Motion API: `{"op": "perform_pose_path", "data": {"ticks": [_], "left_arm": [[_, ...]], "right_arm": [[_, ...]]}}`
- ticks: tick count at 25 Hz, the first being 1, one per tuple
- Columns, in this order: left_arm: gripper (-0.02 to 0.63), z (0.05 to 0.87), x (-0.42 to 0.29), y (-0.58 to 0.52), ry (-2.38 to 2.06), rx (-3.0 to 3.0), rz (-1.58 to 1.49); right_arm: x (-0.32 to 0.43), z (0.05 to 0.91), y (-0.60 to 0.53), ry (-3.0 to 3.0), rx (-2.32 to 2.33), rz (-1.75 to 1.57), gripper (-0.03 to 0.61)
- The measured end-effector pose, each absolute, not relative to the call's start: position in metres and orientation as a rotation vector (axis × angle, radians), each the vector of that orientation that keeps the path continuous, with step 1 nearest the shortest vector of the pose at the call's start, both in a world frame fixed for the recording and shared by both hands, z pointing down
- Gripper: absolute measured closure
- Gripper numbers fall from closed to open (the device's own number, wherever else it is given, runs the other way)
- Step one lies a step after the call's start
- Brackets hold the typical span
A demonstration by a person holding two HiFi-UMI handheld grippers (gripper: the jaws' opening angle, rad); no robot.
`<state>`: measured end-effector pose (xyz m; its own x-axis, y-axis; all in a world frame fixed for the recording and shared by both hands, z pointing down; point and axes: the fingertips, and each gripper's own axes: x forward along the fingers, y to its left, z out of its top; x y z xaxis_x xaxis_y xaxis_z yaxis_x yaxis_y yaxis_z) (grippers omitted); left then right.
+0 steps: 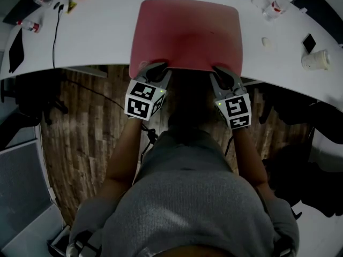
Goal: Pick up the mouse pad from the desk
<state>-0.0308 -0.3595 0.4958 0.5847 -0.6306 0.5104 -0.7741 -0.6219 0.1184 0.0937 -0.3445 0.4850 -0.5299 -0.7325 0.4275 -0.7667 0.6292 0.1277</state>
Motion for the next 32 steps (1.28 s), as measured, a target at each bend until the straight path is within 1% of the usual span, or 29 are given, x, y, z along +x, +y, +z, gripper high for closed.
{"op": "perform_pose_path", "data": {"ticks": [12,17,32], "left_arm": [[0.560,0.472,-0.028,-0.333,-1.192,2.433,0.444],[0.560,0.468,-0.029,-0.328,-1.269,2.438,0.461],[0.560,0.460,-0.031,-0.304,-1.285,2.472,0.457]], "right_arm": [[0.100,0.464,-0.322,-2.520,1.187,0.172,0.548],[0.096,0.462,-0.312,-2.555,1.099,0.081,0.549],[0.093,0.458,-0.288,-2.599,1.080,0.094,0.555]]}}
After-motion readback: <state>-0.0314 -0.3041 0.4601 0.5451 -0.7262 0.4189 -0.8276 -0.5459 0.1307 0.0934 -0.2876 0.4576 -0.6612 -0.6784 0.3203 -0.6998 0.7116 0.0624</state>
